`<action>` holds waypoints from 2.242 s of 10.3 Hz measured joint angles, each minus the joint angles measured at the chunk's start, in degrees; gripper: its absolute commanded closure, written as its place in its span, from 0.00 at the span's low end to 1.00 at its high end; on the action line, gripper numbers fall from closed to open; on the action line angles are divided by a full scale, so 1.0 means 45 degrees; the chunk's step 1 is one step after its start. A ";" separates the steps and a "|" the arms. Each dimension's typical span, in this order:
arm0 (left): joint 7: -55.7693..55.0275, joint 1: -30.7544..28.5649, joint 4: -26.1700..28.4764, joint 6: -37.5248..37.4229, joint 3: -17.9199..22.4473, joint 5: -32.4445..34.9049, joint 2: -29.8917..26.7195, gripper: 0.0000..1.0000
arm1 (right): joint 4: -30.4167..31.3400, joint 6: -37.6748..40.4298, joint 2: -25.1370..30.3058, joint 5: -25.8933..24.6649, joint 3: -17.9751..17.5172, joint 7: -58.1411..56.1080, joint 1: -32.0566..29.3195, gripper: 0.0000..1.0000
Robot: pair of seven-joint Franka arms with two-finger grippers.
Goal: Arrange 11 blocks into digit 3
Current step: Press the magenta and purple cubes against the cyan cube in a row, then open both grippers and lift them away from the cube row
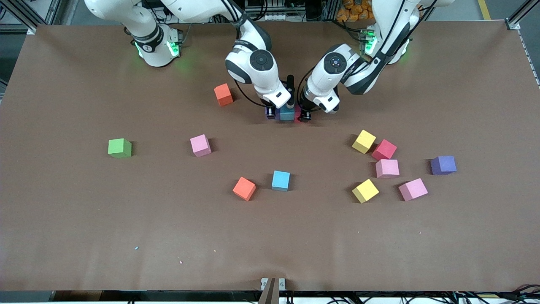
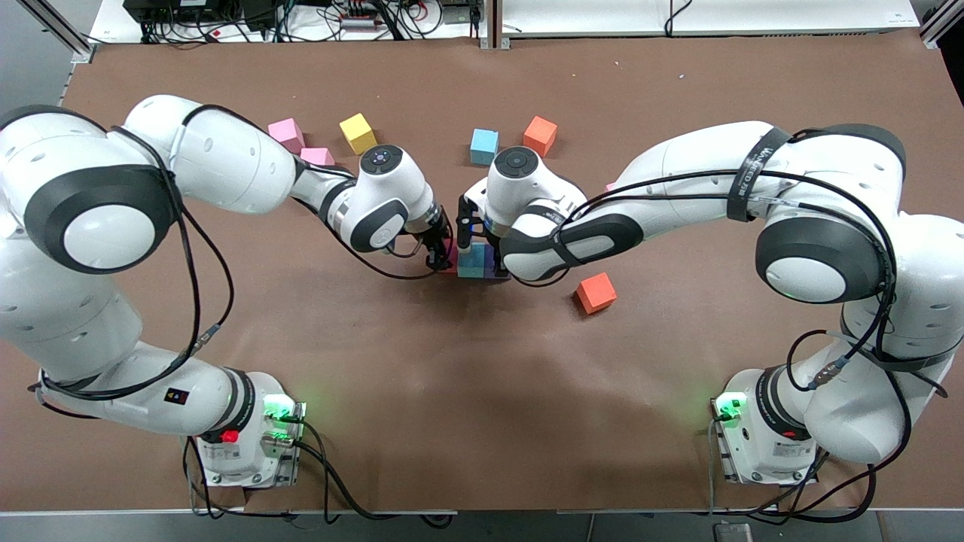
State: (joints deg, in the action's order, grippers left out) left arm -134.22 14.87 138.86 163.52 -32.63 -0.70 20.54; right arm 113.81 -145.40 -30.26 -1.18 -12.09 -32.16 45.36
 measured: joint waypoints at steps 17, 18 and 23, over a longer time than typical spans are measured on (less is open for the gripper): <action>0.0056 0.0040 -0.0779 -0.0634 -0.0017 0.0000 0.0552 0.00 | -0.0131 0.0016 -0.0012 -0.0005 -0.0040 0.0025 0.0080 0.00; 0.0057 0.0037 -0.0783 -0.0820 -0.0018 0.0000 0.0508 0.00 | -0.0178 0.0041 0.0004 -0.0005 -0.0039 0.0025 0.0080 0.00; 0.0185 0.0027 -0.0858 -0.2122 -0.0030 0.0000 -0.0271 0.00 | -0.0335 0.1512 0.0842 -0.0004 0.0036 0.0026 -0.0099 0.00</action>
State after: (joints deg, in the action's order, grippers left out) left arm -133.39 14.99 135.00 153.96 -32.77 -0.70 19.32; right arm 112.30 -138.59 -26.47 -1.20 -11.92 -32.04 44.92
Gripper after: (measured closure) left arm 0.000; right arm 0.000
